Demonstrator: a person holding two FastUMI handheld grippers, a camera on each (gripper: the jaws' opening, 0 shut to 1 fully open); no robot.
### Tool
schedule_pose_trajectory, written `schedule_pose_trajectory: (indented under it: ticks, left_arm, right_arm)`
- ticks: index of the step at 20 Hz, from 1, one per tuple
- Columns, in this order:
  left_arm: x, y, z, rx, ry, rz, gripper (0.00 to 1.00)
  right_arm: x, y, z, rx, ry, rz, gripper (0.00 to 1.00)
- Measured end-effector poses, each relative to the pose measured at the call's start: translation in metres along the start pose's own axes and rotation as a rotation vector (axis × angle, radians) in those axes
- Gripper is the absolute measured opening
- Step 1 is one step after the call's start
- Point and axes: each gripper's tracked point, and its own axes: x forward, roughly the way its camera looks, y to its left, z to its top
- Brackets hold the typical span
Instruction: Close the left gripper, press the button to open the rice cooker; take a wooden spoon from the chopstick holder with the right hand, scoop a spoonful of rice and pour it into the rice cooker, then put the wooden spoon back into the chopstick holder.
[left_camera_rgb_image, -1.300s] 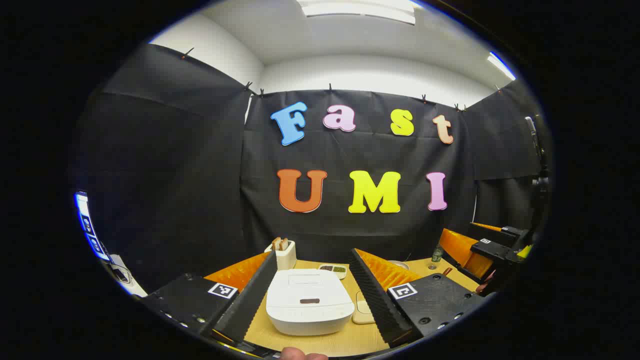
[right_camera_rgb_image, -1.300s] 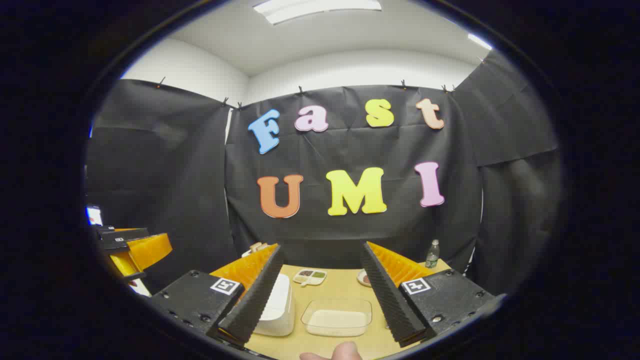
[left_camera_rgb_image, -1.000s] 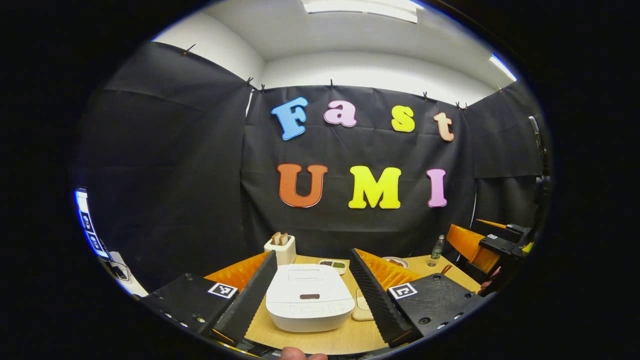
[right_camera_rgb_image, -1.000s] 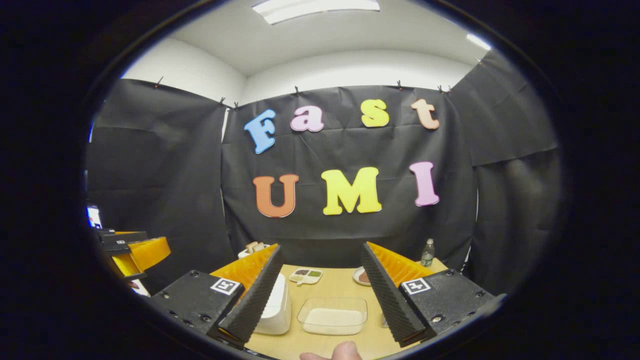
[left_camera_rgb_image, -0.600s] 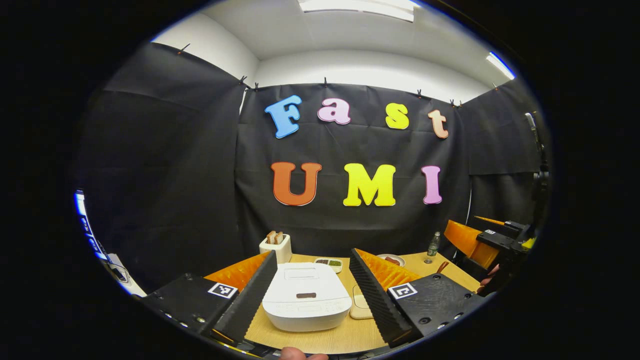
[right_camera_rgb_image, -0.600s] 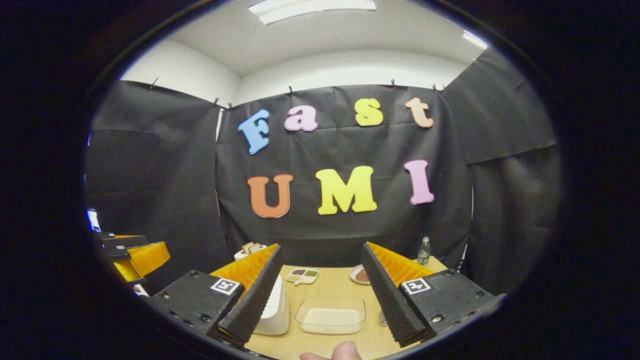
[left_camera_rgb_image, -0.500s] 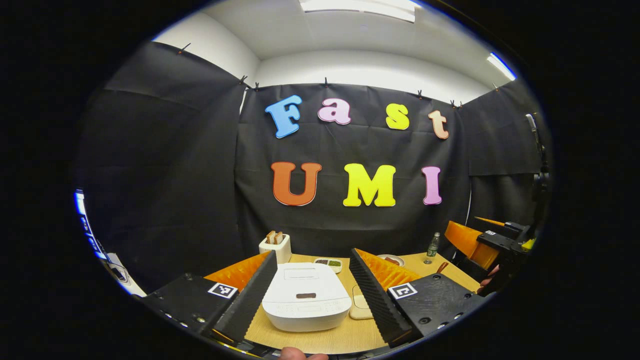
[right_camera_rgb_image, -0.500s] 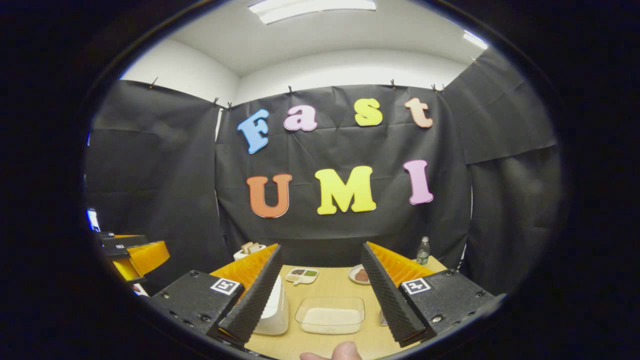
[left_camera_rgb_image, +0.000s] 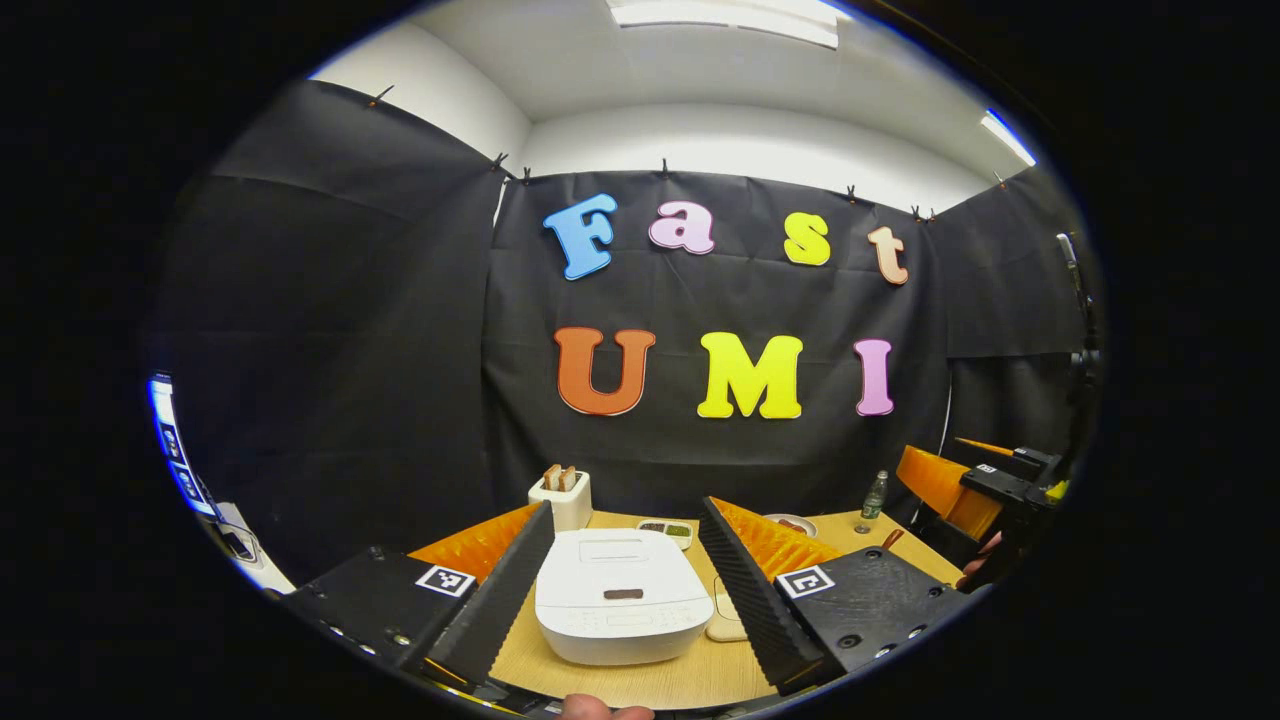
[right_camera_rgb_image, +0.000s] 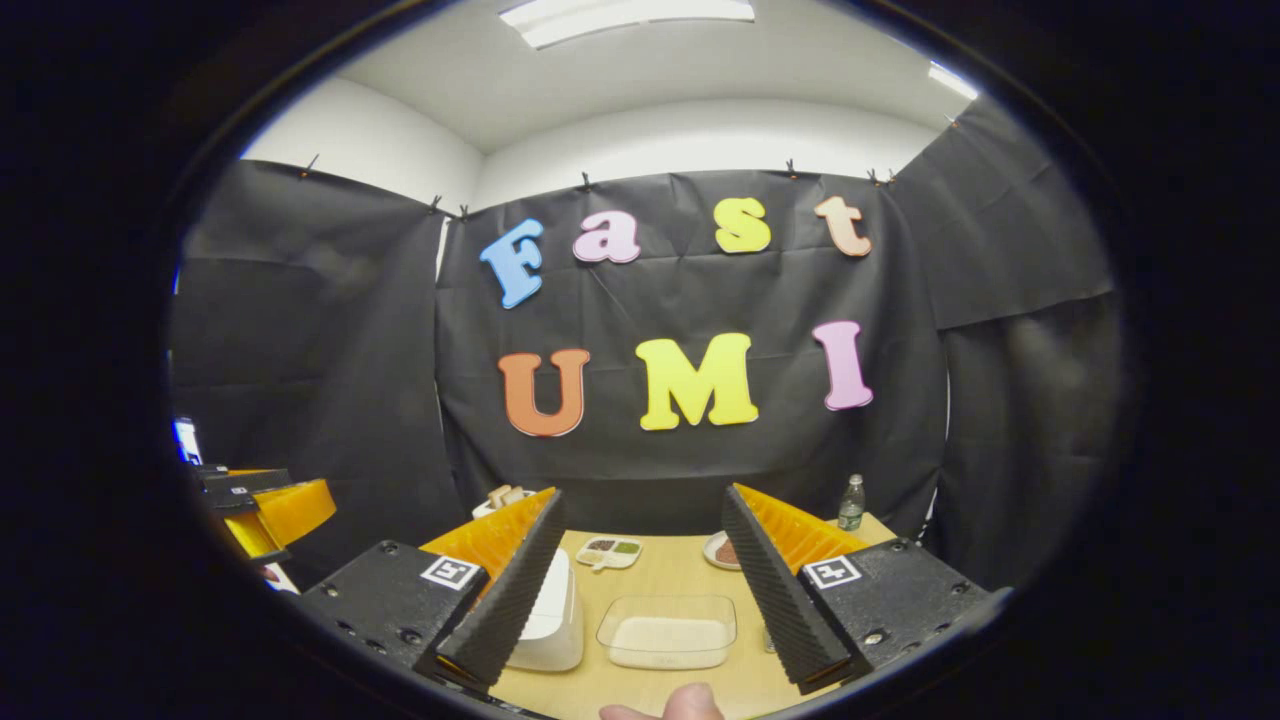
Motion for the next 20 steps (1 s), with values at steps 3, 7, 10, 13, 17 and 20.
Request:
schedule_pose_trajectory:
  ticks: [3, 7, 10, 13, 17, 20]
  left_arm:
    - [0.003, 0.001, -0.003, -0.001, 0.004, 0.006, 0.94]
    - [0.012, -0.006, -0.008, 0.000, 0.022, 0.010, 0.94]
    - [0.024, -0.011, -0.013, 0.006, 0.058, 0.014, 0.94]
    - [0.034, -0.016, -0.018, -0.003, 0.101, 0.011, 0.94]
    - [0.053, -0.019, -0.036, -0.017, 0.168, 0.011, 0.94]
    - [0.065, -0.022, -0.060, -0.027, 0.241, 0.016, 0.94]
  right_arm:
    - [0.000, -0.005, 0.002, 0.000, -0.006, -0.003, 1.00]
    - [0.007, -0.017, 0.001, 0.000, 0.010, -0.013, 1.00]
    - [0.013, -0.031, 0.003, -0.003, 0.020, -0.033, 1.00]
    - [0.021, -0.043, 0.002, -0.011, 0.040, -0.040, 1.00]
    - [0.036, -0.064, -0.003, -0.008, 0.064, -0.060, 1.00]
    - [0.044, -0.082, -0.005, -0.025, 0.065, -0.080, 1.00]
